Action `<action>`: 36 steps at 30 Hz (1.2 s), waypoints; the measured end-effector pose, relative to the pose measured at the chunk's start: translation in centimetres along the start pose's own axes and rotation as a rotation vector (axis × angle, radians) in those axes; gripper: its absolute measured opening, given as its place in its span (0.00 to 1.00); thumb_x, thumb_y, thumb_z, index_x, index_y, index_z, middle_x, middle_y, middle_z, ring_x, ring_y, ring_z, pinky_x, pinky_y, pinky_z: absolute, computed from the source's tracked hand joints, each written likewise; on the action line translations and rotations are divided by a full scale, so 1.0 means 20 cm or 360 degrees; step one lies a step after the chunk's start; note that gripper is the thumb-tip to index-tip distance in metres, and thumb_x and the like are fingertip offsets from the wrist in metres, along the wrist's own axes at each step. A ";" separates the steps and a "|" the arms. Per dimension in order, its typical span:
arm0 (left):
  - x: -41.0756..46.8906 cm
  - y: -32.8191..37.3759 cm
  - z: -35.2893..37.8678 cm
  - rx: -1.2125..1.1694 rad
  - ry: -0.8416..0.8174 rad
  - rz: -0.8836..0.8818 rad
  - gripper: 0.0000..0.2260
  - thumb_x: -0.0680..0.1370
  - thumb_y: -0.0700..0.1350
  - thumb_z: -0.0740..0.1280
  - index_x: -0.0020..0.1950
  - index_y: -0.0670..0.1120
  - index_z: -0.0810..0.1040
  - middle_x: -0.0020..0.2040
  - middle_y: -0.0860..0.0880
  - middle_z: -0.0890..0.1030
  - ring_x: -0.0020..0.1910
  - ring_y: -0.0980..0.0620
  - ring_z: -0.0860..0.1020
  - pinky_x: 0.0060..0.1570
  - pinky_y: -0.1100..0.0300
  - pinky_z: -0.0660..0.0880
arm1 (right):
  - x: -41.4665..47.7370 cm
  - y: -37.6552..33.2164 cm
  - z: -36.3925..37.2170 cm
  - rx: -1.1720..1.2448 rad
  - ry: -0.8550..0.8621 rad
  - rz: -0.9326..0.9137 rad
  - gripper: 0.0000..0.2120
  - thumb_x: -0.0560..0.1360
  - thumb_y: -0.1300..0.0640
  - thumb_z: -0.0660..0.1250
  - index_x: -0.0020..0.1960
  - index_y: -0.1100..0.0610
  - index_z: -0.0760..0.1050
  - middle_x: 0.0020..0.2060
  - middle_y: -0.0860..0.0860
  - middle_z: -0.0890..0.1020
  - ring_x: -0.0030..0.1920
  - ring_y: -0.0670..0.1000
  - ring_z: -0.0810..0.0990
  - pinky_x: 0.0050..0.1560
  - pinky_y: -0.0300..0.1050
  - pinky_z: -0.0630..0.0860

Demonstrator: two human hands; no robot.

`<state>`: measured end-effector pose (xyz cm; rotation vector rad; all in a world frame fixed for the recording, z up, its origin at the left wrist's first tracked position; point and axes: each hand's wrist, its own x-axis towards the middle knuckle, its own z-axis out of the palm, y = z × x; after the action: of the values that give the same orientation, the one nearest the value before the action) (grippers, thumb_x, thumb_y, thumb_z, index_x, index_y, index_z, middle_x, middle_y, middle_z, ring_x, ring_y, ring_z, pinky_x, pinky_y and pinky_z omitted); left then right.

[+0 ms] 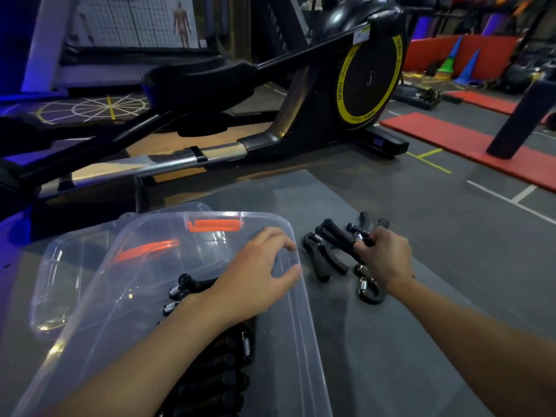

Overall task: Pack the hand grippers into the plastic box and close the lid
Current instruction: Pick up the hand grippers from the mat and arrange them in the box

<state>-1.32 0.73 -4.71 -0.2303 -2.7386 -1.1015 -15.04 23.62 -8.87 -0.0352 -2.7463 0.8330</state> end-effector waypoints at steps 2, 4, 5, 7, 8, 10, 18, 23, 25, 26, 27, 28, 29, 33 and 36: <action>0.01 0.03 -0.02 0.0002 0.0058 0.0002 0.13 0.74 0.54 0.65 0.58 0.53 0.75 0.58 0.59 0.73 0.61 0.56 0.72 0.65 0.51 0.69 | -0.01 -0.08 -0.14 0.0049 0.0091 0.0012 0.15 0.70 0.53 0.69 0.30 0.56 0.67 0.26 0.51 0.73 0.31 0.53 0.72 0.29 0.44 0.63; 0.01 0.07 -0.05 0.0003 0.0134 0.0011 0.11 0.76 0.49 0.68 0.58 0.52 0.76 0.58 0.58 0.74 0.59 0.57 0.73 0.63 0.53 0.70 | -0.03 -0.18 -0.28 0.0171 0.0123 0.0020 0.14 0.70 0.52 0.70 0.31 0.55 0.69 0.26 0.51 0.74 0.30 0.49 0.73 0.27 0.43 0.65; 0.01 0.10 -0.07 -0.0001 0.0178 0.0021 0.11 0.76 0.48 0.69 0.58 0.52 0.75 0.58 0.58 0.74 0.58 0.57 0.73 0.63 0.53 0.71 | -0.05 -0.22 -0.33 0.0258 0.0117 0.0022 0.13 0.70 0.52 0.70 0.33 0.56 0.72 0.27 0.52 0.76 0.30 0.50 0.75 0.28 0.44 0.69; -0.01 0.17 -0.11 -0.0023 0.0257 0.0046 0.12 0.76 0.48 0.70 0.58 0.53 0.75 0.58 0.59 0.74 0.58 0.57 0.73 0.62 0.54 0.71 | -0.11 -0.31 -0.44 0.0399 0.0107 -0.0010 0.12 0.69 0.50 0.70 0.35 0.57 0.74 0.28 0.53 0.80 0.33 0.54 0.80 0.34 0.48 0.77; -0.02 0.20 -0.13 -0.0050 0.0296 0.0056 0.13 0.76 0.48 0.70 0.59 0.54 0.75 0.59 0.59 0.73 0.60 0.57 0.73 0.63 0.55 0.71 | -0.14 -0.36 -0.49 0.0457 0.0082 -0.0028 0.12 0.69 0.50 0.70 0.35 0.58 0.74 0.27 0.53 0.81 0.32 0.54 0.81 0.36 0.49 0.78; -0.05 0.27 -0.16 -0.0119 0.0365 0.0075 0.14 0.75 0.48 0.71 0.60 0.54 0.76 0.59 0.59 0.71 0.60 0.59 0.72 0.62 0.56 0.72 | -0.23 -0.46 -0.56 0.0701 -0.0037 -0.0024 0.14 0.70 0.51 0.71 0.34 0.59 0.71 0.26 0.54 0.81 0.26 0.53 0.79 0.31 0.49 0.77; -0.18 0.43 -0.20 -0.0226 0.0511 0.0122 0.13 0.72 0.44 0.74 0.55 0.54 0.79 0.52 0.56 0.73 0.51 0.61 0.74 0.49 0.68 0.72 | -0.55 -0.73 -0.65 0.1331 -0.0409 0.0098 0.17 0.73 0.56 0.73 0.32 0.58 0.68 0.25 0.57 0.79 0.20 0.48 0.69 0.20 0.36 0.63; -0.19 0.36 -0.23 -0.0283 0.0588 -0.0024 0.12 0.70 0.48 0.77 0.52 0.56 0.81 0.50 0.55 0.74 0.52 0.58 0.75 0.52 0.69 0.70 | -0.59 -0.80 -0.60 0.1373 -0.0531 0.0165 0.14 0.72 0.57 0.73 0.37 0.60 0.69 0.22 0.54 0.76 0.20 0.48 0.67 0.21 0.38 0.61; -0.19 0.33 -0.23 -0.0396 0.0584 -0.0080 0.11 0.70 0.49 0.77 0.51 0.56 0.82 0.50 0.55 0.75 0.51 0.60 0.75 0.49 0.72 0.69 | -0.59 -0.82 -0.59 0.1342 -0.0580 0.0180 0.13 0.72 0.56 0.73 0.39 0.60 0.70 0.23 0.54 0.77 0.21 0.47 0.67 0.20 0.39 0.61; -0.18 0.31 -0.23 -0.0443 0.0577 -0.0093 0.11 0.70 0.48 0.77 0.50 0.57 0.82 0.51 0.54 0.76 0.51 0.60 0.75 0.50 0.71 0.70 | -0.59 -0.82 -0.58 0.1336 -0.0621 0.0182 0.13 0.73 0.56 0.73 0.39 0.60 0.70 0.24 0.54 0.76 0.21 0.47 0.67 0.20 0.39 0.61; -0.17 0.29 -0.23 -0.0491 0.0559 -0.0095 0.10 0.70 0.48 0.77 0.49 0.57 0.83 0.51 0.53 0.77 0.51 0.59 0.77 0.51 0.68 0.71 | -0.59 -0.83 -0.58 0.1321 -0.0673 0.0175 0.14 0.73 0.55 0.73 0.39 0.59 0.69 0.24 0.54 0.76 0.21 0.47 0.67 0.20 0.38 0.61; -0.17 0.27 -0.23 -0.0552 0.0521 -0.0085 0.09 0.71 0.47 0.76 0.48 0.57 0.83 0.50 0.52 0.80 0.51 0.58 0.78 0.52 0.65 0.74 | -0.59 -0.83 -0.58 0.1293 -0.0727 0.0159 0.14 0.73 0.54 0.72 0.39 0.59 0.69 0.25 0.54 0.76 0.21 0.47 0.67 0.20 0.38 0.61; -0.17 0.26 -0.23 -0.0633 0.0474 -0.0073 0.07 0.72 0.45 0.75 0.48 0.55 0.83 0.49 0.50 0.82 0.50 0.56 0.80 0.52 0.61 0.76 | -0.59 -0.83 -0.57 0.1260 -0.0779 0.0142 0.15 0.74 0.53 0.72 0.38 0.59 0.69 0.25 0.54 0.76 0.21 0.47 0.67 0.20 0.38 0.61; -0.19 0.21 -0.22 -0.1117 0.0427 -0.0227 0.06 0.76 0.42 0.72 0.52 0.48 0.83 0.49 0.45 0.83 0.48 0.48 0.83 0.44 0.55 0.82 | -0.56 -0.82 -0.52 0.1256 -0.0883 0.0110 0.13 0.79 0.53 0.63 0.41 0.62 0.77 0.28 0.52 0.77 0.25 0.47 0.68 0.25 0.38 0.63; -0.21 0.13 -0.20 -0.1302 0.0484 -0.0375 0.06 0.77 0.41 0.71 0.53 0.48 0.82 0.52 0.45 0.81 0.48 0.46 0.82 0.41 0.48 0.82 | -0.54 -0.75 -0.44 0.0938 -0.0728 -0.0049 0.12 0.79 0.55 0.61 0.44 0.60 0.80 0.36 0.55 0.82 0.34 0.49 0.75 0.36 0.42 0.71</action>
<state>3.65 -0.53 -1.18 0.1556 -1.9541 -2.0727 -1.48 14.73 3.78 0.3512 -2.7467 1.7905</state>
